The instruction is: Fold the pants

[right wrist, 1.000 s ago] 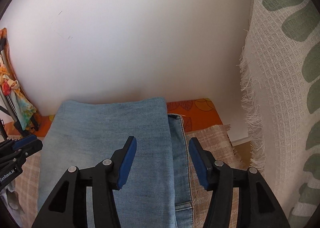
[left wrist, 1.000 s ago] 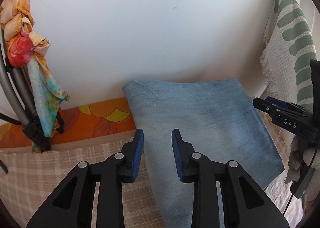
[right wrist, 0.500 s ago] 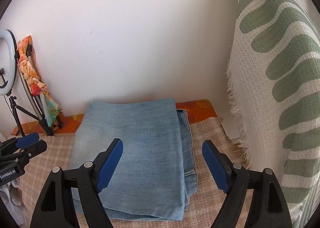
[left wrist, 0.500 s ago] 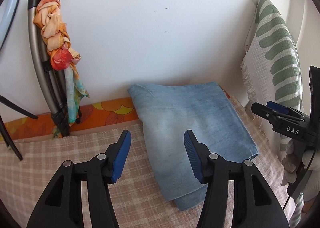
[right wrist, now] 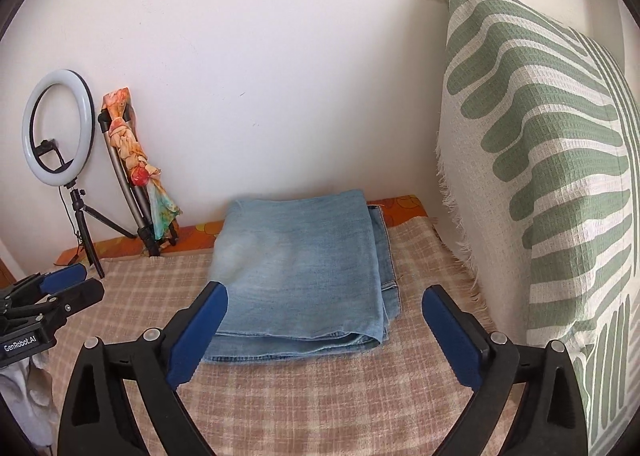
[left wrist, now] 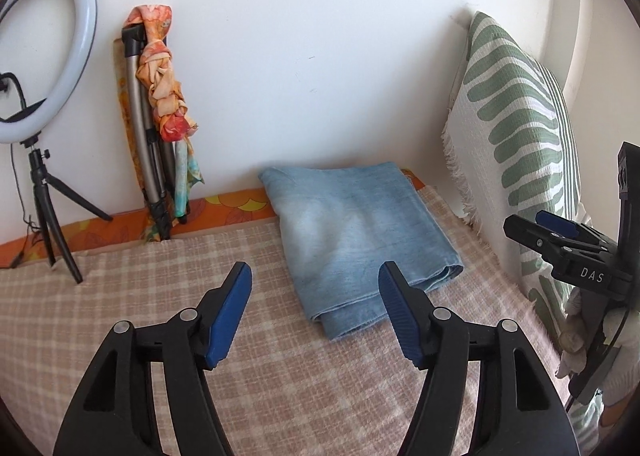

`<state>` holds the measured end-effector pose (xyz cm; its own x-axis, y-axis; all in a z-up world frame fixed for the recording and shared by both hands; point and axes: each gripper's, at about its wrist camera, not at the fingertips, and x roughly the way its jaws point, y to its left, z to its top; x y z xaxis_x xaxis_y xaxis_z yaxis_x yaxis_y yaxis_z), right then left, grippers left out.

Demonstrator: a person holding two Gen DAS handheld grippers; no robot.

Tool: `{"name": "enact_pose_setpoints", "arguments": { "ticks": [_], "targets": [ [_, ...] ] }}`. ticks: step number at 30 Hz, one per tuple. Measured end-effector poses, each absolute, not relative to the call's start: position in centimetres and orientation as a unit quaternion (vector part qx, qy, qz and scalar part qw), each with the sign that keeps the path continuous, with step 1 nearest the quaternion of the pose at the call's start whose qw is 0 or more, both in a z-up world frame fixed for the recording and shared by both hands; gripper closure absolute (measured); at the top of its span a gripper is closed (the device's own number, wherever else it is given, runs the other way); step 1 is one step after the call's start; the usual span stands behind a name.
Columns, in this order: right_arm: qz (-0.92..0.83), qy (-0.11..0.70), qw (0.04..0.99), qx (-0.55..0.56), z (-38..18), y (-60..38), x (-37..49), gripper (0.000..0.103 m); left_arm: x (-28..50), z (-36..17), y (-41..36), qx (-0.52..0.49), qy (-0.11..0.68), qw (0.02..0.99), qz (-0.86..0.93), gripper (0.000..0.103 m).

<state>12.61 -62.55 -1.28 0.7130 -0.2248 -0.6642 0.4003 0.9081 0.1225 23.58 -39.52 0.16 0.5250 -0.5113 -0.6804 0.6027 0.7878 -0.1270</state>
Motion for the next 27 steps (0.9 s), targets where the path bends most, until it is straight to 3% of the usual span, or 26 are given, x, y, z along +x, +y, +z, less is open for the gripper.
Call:
{"name": "enact_pose_setpoints", "arguments": {
  "ticks": [16,27],
  "targets": [
    [-0.124,0.314,0.935,0.111,4.7,-53.0,4.9,0.0,14.1,4.8,-32.2,0.074,0.321,0.89,-0.315,0.023],
    [-0.074,0.306,0.945,0.085,4.6,-42.0,4.0,0.0,10.4,4.6,-24.2,0.07,0.317,0.897,-0.299,0.022]
  ]
}}
